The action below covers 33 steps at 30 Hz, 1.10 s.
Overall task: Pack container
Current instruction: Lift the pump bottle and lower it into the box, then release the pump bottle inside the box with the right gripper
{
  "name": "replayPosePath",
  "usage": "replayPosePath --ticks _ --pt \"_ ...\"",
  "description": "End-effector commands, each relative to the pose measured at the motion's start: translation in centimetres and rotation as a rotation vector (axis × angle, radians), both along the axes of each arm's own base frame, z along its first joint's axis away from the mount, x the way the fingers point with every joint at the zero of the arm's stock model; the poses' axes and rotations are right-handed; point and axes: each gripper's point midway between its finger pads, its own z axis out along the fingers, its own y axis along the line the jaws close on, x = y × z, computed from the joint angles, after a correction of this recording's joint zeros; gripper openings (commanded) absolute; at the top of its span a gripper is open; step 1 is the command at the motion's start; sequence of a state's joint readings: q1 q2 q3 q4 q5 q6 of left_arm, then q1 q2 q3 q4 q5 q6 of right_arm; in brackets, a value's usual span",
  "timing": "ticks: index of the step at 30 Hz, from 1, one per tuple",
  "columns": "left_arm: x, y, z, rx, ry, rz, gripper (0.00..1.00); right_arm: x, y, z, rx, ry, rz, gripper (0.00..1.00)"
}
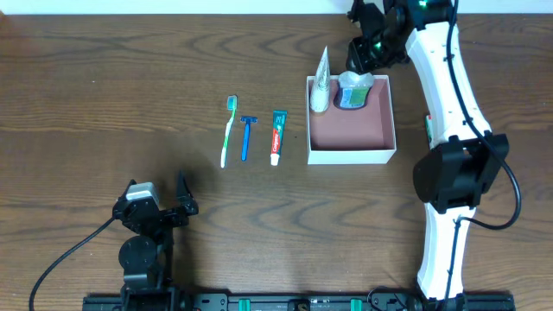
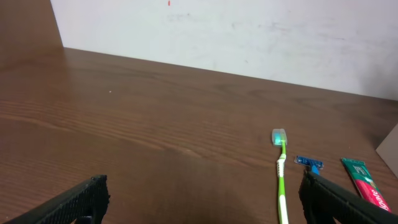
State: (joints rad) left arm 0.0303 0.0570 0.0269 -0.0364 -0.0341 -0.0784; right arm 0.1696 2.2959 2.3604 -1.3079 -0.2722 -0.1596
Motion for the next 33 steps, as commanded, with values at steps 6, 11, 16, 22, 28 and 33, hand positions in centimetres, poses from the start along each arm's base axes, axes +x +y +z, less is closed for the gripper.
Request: replayPosePath --ticks 6,11,16,22,28,33 --pt "-0.2 0.54 -1.91 0.002 0.056 0.03 0.98 0.15 0.68 1.36 0.023 -0.031 -0.003 0.36" --pt "-0.2 0.54 -1.91 0.002 0.056 0.03 0.98 0.18 0.69 1.37 0.024 -0.032 -0.003 0.38" --pt "-0.2 0.54 -1.91 0.002 0.056 0.03 0.98 0.14 0.74 1.35 0.027 -0.03 -0.002 0.38" --pt "-0.2 0.54 -1.91 0.002 0.056 0.03 0.98 0.07 0.98 1.42 0.045 -0.022 -0.01 0.38" --pt "-0.2 0.54 -1.91 0.002 0.056 0.03 0.98 0.11 0.97 1.42 0.047 -0.021 -0.017 0.39" --pt "-0.2 0.54 -1.91 0.002 0.056 0.03 0.98 0.26 0.9 1.47 0.048 -0.027 -0.019 0.41"
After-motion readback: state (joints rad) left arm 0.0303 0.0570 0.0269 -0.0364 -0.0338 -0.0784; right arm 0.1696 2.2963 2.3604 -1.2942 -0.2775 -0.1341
